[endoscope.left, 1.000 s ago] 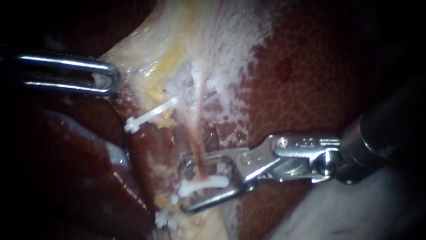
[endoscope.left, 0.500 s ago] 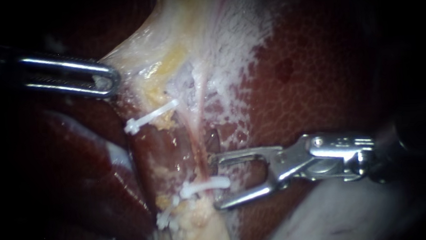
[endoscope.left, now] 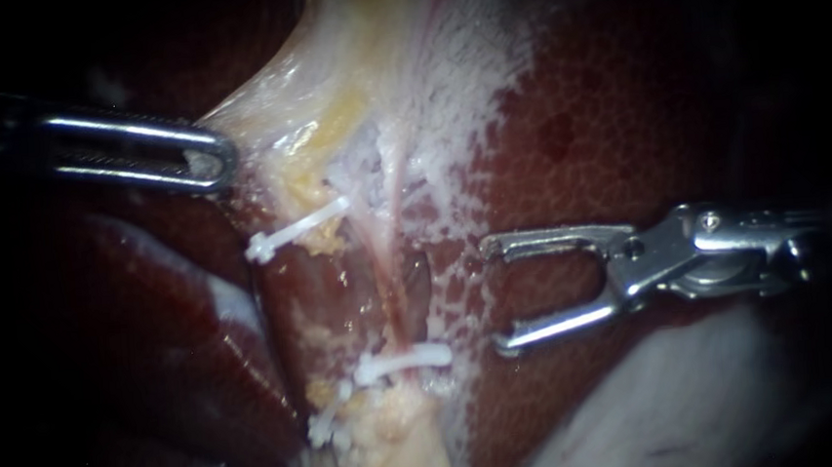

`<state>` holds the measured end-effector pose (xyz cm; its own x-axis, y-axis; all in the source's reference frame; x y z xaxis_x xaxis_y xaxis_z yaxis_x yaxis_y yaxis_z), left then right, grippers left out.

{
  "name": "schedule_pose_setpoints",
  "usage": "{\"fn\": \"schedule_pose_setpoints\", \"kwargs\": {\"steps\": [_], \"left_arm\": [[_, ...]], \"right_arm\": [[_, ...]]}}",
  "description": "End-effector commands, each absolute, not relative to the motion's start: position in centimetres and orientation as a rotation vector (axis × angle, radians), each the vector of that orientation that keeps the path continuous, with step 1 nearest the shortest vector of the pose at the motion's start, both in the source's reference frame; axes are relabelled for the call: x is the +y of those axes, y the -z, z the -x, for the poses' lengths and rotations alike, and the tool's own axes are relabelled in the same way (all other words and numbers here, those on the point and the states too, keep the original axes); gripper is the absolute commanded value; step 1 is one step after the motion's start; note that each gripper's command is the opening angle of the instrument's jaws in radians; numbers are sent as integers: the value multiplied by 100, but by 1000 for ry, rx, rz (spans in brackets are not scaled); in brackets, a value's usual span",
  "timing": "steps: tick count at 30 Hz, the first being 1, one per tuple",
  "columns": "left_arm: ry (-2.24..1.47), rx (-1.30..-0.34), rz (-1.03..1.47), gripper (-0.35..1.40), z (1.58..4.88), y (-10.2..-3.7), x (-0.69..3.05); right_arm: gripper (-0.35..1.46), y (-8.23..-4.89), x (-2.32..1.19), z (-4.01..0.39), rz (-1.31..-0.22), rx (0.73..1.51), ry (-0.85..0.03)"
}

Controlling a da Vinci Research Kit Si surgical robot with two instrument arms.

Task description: Going back first clip right tube

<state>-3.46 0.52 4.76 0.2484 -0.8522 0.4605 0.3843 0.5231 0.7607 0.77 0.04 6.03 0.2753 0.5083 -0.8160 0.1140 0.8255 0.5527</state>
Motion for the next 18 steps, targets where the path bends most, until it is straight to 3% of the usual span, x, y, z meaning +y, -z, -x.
{"fn": "schedule_pose_setpoints", "kwargs": {"steps": [1, 9, 18], "left_arm": [[905, -990, -567, -35, 345, -478, 52], [905, -975, -559, -35, 346, -515, 47], [891, -952, -599, -35, 375, -546, 21]], "right_arm": [[60, -604, 4, -77, -577, 1283, -284], [60, -602, 5, -72, -572, 1285, -274], [60, -598, 9, -66, -571, 1286, -270]]}}
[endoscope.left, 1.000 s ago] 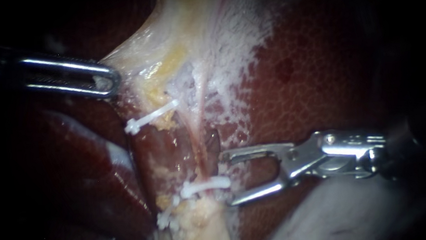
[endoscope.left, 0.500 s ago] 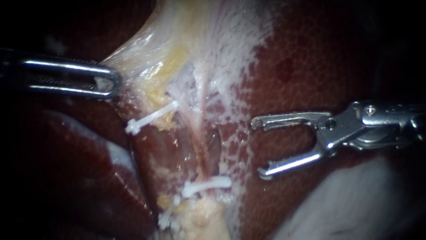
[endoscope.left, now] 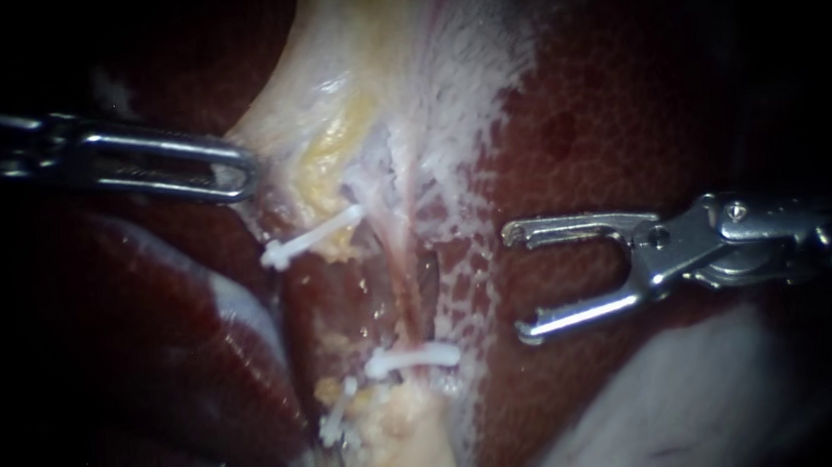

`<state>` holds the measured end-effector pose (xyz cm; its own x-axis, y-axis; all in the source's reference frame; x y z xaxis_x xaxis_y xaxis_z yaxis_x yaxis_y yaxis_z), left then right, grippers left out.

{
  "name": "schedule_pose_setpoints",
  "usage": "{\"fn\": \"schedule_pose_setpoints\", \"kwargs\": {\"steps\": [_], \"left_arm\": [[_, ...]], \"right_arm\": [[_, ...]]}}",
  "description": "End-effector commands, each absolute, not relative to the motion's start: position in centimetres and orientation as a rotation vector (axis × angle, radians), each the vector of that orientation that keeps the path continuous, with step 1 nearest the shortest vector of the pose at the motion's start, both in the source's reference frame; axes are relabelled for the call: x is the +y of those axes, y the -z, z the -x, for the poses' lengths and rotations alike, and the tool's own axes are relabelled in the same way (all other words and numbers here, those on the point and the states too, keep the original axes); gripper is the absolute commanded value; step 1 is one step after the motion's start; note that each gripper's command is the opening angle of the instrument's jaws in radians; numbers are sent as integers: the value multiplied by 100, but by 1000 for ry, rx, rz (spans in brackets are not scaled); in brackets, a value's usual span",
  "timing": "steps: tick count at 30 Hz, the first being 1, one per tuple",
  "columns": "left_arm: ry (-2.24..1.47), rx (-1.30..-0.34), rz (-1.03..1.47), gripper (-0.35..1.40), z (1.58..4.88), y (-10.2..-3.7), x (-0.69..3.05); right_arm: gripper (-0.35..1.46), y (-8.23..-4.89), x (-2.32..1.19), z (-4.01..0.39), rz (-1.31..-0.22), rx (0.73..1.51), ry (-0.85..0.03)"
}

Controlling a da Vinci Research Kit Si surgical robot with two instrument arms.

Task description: Going back first clip right tube

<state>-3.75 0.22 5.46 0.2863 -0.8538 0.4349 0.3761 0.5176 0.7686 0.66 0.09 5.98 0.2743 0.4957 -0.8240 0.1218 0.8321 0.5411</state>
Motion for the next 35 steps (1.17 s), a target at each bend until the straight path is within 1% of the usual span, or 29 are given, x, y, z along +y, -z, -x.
{"fn": "schedule_pose_setpoints", "kwargs": {"steps": [1, 11, 35], "left_arm": [[885, -950, -605, -35, 379, -547, 18], [869, -939, -635, -35, 401, -557, 0], [867, -939, -639, -35, 402, -555, 2]], "right_arm": [[60, -598, 9, -66, -572, 1286, -270], [60, -594, 11, -61, -571, 1288, -266], [60, -591, 10, -61, -572, 1288, -265]]}}
